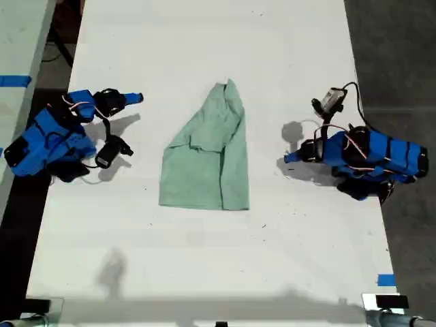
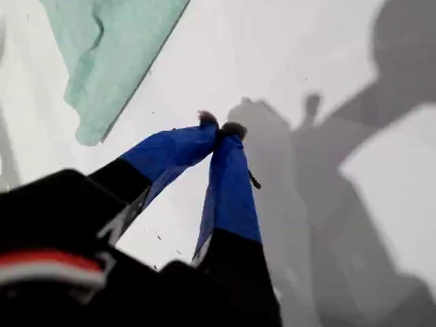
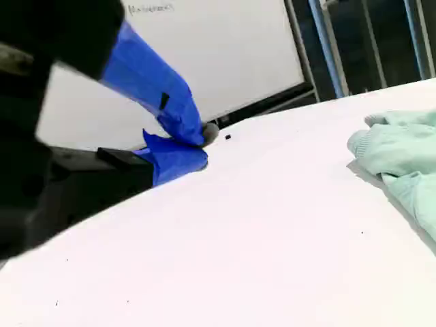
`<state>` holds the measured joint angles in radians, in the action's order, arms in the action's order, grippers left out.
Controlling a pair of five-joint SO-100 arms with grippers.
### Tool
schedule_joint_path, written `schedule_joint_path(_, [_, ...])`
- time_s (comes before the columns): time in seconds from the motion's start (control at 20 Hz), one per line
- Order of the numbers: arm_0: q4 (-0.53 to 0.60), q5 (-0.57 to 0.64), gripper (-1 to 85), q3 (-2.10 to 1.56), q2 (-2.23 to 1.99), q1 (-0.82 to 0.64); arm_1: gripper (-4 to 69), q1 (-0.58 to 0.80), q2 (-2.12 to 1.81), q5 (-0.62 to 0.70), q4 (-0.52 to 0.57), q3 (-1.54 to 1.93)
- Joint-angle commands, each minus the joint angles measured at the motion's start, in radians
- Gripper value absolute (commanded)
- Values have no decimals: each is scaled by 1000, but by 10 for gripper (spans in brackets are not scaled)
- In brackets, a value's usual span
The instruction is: Fold t shirt
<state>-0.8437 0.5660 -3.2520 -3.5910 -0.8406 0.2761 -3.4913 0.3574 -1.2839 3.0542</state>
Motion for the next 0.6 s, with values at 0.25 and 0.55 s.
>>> schedule_joint_path(0.25, [5,-5,-1,-40,-8,2,-15,14,-14,-83,-34,58])
schedule_joint_path(0.55, [11,-6,-1,-11,-8,74,-15,14,-14,-86,-34,58])
